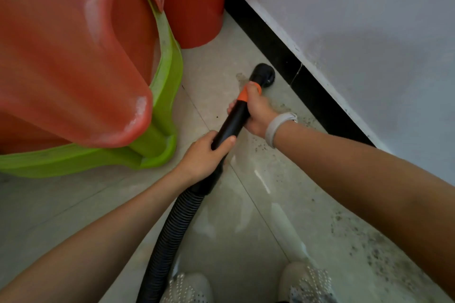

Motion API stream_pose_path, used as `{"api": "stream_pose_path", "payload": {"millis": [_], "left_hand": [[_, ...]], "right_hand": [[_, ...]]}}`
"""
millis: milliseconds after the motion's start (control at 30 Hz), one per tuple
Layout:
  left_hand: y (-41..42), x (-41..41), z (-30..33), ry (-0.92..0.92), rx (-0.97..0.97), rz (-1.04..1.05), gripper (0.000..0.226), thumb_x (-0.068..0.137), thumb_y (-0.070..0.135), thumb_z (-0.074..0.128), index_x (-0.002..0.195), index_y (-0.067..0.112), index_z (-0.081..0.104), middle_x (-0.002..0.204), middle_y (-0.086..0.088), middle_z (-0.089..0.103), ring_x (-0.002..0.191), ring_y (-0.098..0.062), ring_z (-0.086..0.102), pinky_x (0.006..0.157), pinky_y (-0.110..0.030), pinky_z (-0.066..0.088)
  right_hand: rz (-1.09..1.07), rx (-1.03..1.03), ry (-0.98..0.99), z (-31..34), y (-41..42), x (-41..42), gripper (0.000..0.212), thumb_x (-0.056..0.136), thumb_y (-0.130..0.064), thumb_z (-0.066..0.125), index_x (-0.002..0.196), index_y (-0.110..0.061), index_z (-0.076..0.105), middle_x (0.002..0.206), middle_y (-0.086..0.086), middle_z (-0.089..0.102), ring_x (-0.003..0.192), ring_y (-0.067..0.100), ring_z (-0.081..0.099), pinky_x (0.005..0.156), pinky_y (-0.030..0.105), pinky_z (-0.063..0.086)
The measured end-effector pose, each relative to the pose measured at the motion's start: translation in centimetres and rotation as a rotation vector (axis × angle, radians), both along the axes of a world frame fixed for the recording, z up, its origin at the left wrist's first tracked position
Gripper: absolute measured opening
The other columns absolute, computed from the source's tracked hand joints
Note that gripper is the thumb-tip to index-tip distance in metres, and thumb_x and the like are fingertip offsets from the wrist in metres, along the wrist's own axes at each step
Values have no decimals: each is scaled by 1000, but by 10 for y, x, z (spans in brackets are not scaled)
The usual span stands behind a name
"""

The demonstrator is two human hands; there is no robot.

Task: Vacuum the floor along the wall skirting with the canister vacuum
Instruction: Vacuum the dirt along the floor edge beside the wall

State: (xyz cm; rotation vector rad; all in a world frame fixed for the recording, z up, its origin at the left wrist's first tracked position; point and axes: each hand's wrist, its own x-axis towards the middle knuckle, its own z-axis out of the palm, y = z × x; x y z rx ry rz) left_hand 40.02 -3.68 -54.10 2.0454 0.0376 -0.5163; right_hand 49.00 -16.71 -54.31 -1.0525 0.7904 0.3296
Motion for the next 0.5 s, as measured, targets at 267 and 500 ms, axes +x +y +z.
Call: {"api": "stream_pose_path", "payload": {"millis": [267, 500], "left_hand": [[25, 13, 0, -68, 153, 234, 28, 93, 51, 46, 83, 24, 50, 81, -8, 67, 74, -26, 66, 74, -45, 54], [36, 10, -3, 7, 70, 144, 28, 95, 41, 47, 82, 16, 50, 70, -5, 64, 64, -19, 63, 63, -31, 49]], "right_hand": [[224, 9, -23, 14, 54, 36, 34, 98, -35, 44, 112, -5, 44, 73, 11, 52, 49, 20, 58, 51, 31, 54], [207, 41, 35, 1, 57, 27, 28, 99, -34, 44, 110, -8, 40, 75, 12, 50, 46, 20, 57, 49, 33, 53]]}}
